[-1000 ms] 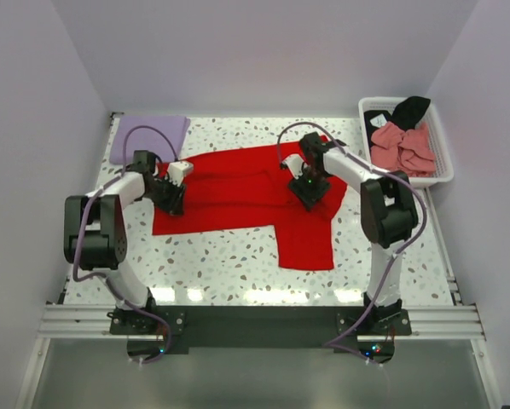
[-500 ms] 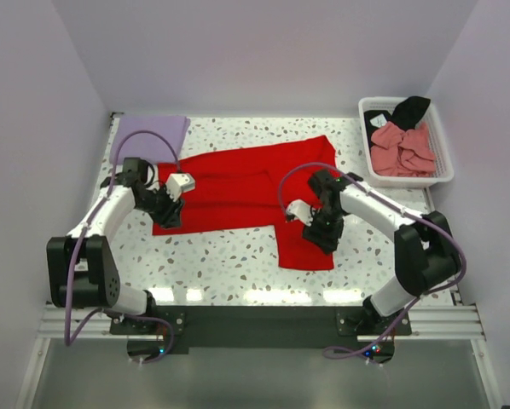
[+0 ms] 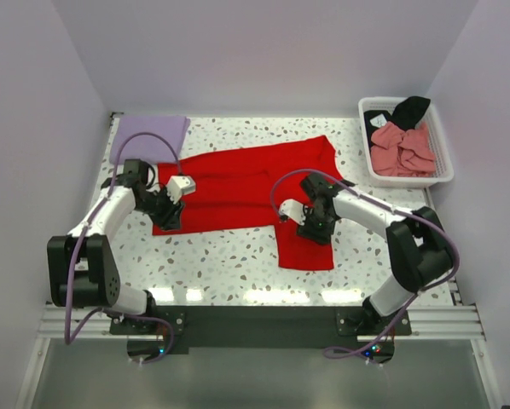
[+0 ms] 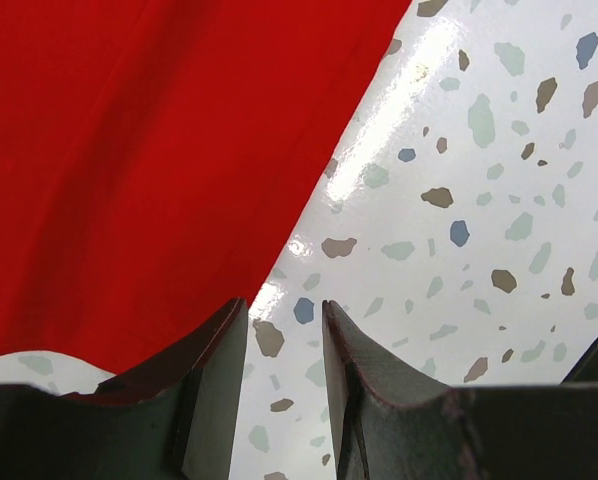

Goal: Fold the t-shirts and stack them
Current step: Fold the tshirt

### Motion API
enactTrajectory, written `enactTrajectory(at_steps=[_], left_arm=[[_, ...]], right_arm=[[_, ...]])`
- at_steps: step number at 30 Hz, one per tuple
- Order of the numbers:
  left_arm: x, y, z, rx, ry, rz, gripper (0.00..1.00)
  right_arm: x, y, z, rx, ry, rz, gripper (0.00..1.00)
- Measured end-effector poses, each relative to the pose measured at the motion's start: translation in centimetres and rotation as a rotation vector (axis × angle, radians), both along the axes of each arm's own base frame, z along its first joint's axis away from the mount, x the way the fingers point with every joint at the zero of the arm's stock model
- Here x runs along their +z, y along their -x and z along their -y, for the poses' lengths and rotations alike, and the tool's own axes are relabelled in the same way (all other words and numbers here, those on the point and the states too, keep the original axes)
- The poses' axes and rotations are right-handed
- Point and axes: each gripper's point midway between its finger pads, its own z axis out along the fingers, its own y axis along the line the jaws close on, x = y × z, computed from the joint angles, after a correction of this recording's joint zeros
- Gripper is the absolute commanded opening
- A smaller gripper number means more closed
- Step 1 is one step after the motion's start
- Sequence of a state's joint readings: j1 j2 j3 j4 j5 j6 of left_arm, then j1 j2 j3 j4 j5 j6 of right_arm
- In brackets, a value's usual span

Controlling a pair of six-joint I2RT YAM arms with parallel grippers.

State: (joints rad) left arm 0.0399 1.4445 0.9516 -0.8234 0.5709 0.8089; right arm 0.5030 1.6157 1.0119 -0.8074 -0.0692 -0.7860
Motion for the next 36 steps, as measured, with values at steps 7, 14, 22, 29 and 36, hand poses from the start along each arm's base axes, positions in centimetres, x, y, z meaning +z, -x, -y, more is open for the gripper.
enactTrajectory(at_steps=[7,14,22,29,36], left_arm=[[-0.8,-0.2,-0.3,-0.014,-0.021,-0.006,0.4],[-1.3,-0.6,-0.8,-0.027,-0.048,0.016,0.4],[-2.5,0.1,-1.2,-0.094,-0.079,0.031,0.4],[-2.7,0.6,-1.3,-0.144,-0.092,0.048,0.4],[-2.7,0.7,-1.2,-0.16,-0.091,0.051,0.4]], right_arm=[[-0.6,-1.0,0.2,-0.009,0.003,0.015,0.46],[-2.0,-1.1,0.5,0.015,0.027,-0.021,0.46],[-2.3,-0.1,1.3,0.04,0.043,-0.016,0.45],[-0.9,4.1,1.7,0.051,0.017,-0.168,0.49],[1.9,3.1,0.0,0.058,-0.06,-0.151,0.47]])
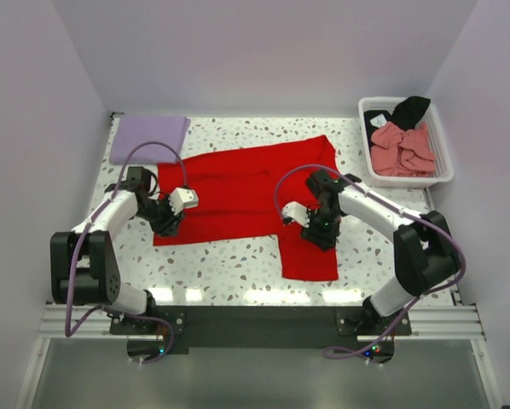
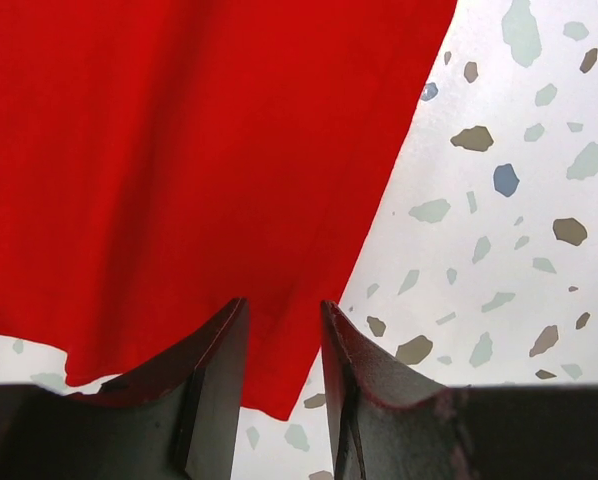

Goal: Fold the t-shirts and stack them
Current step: Fold the tshirt

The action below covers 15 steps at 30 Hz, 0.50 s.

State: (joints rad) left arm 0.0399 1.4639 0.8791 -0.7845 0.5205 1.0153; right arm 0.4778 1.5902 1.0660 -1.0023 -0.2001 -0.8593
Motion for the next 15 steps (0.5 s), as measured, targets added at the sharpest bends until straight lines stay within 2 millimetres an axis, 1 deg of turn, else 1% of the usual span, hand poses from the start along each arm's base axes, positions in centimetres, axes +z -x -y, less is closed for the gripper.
enactTrajectory(at_steps=[3,7,11,13,15], left_arm=[[0.0,0.1,0.0,-0.008,-0.002,-0.001,0.39],[-0.1,0.4,0.0,-0.024,-0.003,-0.005,0.39],[-0.1,0.5,-0.1,-0.039,-0.008,-0.003,0.38],[-0.2,0.4,-0.4,-0.052,-0.018,0.005,0.37],[-0.4,0.6,-0.9,-0.064,-0.035,0.009,0.36]], right_arm=[[-0.2,-0.5,0.4,0.01,0.016,0.026,0.46],[-1.0,-1.2,0.9,0.03,0.039,0.053,0.46],[-2.6,-1.9,1.1,0.043,0.06,0.062,0.44],[-3.6,-1.9,1.3,0.046,0.07,0.058,0.43],[-4.2,-1.7,1.6,0.049,0.084,0.054,0.42]])
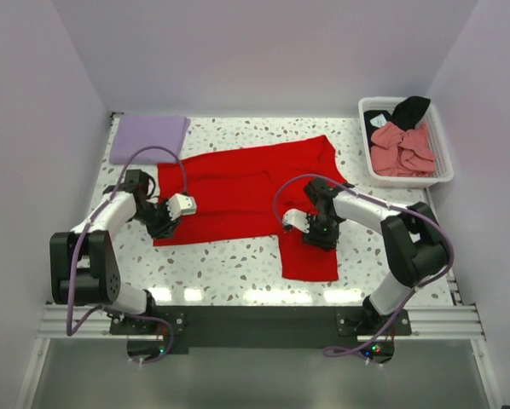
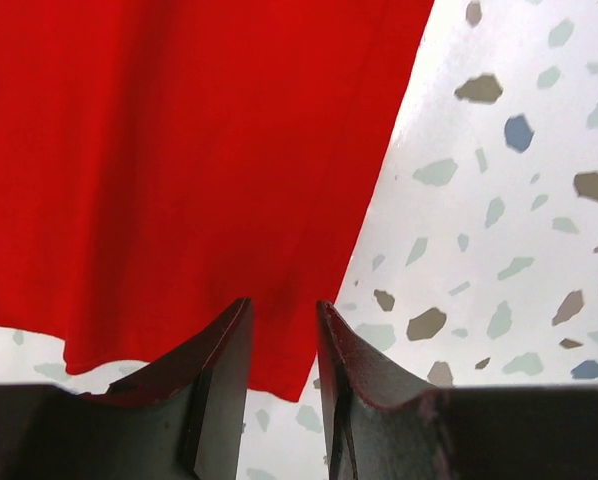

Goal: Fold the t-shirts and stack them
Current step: Fold the tshirt

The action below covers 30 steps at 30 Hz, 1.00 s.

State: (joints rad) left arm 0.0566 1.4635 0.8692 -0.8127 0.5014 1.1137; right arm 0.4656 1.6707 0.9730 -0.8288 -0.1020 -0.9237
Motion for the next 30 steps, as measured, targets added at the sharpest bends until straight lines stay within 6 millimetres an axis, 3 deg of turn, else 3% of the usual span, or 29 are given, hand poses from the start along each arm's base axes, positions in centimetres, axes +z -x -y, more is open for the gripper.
enactTrajectory(at_steps=[8,16,20,25,30], left_arm=[[-1.5,1.4,-2.1,-0.134,-0.105,0.008,0.34],[-3.1,3.4,-2.3,-0.222,-0.12,-0.018,0.33],[-3.3,3.2,-2.3,-0.24,-0.127,0.006,0.25],[-3.4,3.1,-2.6,-0.263,-0.151,0.06,0.22],[-3.3,3.0,-2.6,-0.275,-0.158,0.089,0.32]], right_arm=[[-0.1,-0.1,0.1,0.006,0.001,0.038,0.32],[-0.1,0.7,0.7,0.006,0.008,0.033,0.27],[-0.1,0.9,0.8,0.001,0.012,0.03,0.24],[-0.1,1.1,0.8,-0.009,0.012,0.023,0.33],[0.5,2.2,0.9,-0.026,0.005,-0.009,0.39]])
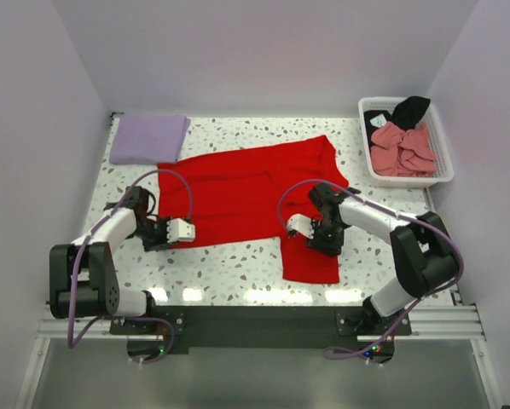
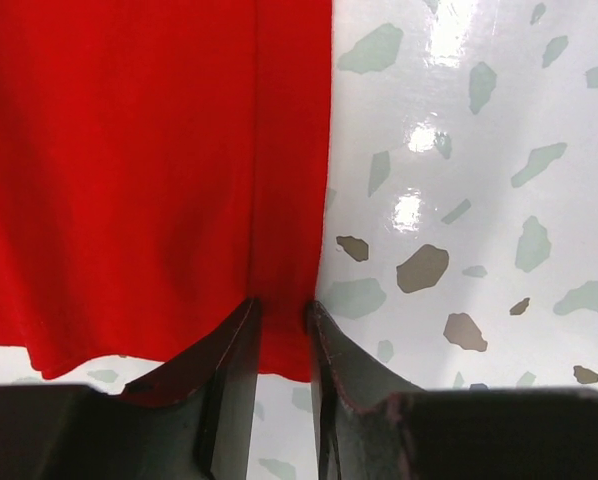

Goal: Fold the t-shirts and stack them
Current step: Fold the tshirt

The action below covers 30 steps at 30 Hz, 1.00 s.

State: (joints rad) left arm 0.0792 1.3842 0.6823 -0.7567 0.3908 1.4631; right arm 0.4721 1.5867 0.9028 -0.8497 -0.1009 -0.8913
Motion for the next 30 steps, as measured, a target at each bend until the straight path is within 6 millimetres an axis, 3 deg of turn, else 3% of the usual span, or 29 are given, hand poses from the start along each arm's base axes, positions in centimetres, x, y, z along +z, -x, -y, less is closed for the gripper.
enactTrajectory(at_steps=[7,15,18,19,23,30], left_arm=[[0.2,1.8,0.1,0.001,0.003,-0.055,0.33],[0.3,3.0,0.2,0.004,0.007,-0.098,0.34],[0.6,3.2,0.2,0.004,0.005,-0.094,0.33],[0.6,3.2,0.2,0.004,0.005,-0.093,0.33],[1.0,3.3,0.2,0.004,0.001,-0.083,0.33],[0.1,3.8,0.0,0.007,-0.007,-0.083,0.32]], right_arm=[[1.8,1.6,0.2,-0.014,-0.021,-0.019,0.39],[0.3,1.9,0.3,-0.033,-0.008,-0.043,0.38],[-0.5,1.8,0.4,-0.042,0.012,-0.053,0.29],[-0.5,1.7,0.5,-0.044,0.017,-0.047,0.19],[-0.6,1.2,0.5,-0.051,0.022,-0.024,0.03],[-0.6,1.2,0.5,-0.055,0.022,-0.022,0.0]])
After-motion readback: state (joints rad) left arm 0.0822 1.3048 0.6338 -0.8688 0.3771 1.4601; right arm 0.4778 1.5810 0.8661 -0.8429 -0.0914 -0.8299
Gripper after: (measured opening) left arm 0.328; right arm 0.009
